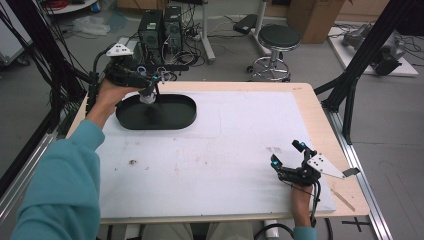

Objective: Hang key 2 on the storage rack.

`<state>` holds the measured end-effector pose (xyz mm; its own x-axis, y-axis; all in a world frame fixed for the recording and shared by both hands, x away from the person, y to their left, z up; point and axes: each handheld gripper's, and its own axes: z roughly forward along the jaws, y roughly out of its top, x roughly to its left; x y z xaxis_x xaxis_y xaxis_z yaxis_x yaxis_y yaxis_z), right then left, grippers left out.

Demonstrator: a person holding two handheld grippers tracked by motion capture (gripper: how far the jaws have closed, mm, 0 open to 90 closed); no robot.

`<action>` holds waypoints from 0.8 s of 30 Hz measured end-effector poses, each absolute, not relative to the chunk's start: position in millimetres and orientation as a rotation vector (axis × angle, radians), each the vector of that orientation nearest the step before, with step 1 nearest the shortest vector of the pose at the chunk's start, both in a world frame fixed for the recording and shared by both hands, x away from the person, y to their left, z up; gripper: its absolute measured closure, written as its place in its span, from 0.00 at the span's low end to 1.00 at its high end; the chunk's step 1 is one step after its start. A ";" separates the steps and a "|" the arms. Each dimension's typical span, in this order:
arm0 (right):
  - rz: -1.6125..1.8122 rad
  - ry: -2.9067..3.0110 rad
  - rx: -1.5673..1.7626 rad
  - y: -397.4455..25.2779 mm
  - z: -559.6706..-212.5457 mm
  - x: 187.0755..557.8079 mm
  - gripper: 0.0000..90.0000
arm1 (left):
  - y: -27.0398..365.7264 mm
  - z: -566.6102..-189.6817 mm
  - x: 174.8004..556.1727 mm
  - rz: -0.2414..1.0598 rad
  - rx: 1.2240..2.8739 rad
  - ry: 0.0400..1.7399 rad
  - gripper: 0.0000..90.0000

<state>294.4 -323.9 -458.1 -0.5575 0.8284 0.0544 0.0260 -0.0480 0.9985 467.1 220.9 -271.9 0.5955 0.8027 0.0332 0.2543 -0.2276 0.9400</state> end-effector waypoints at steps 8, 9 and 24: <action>1.672 1.616 0.915 -324.2 -458.2 294.5 0.01 | 243.4 -288.0 414.4 0.689 1.739 0.761 0.02; 1.672 1.616 0.915 -324.2 -458.2 294.5 0.01 | 245.4 -290.2 407.4 0.699 1.737 0.751 0.02; 1.659 1.617 0.901 -323.5 -458.1 294.6 0.01 | 267.3 -365.6 317.0 0.774 1.578 0.661 0.02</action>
<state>294.6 -323.5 -458.1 -0.5569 0.8298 0.0364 0.0153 -0.0335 0.9993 317.0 267.3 -365.6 0.6172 0.7782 0.1158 -0.0075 -0.1414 0.9899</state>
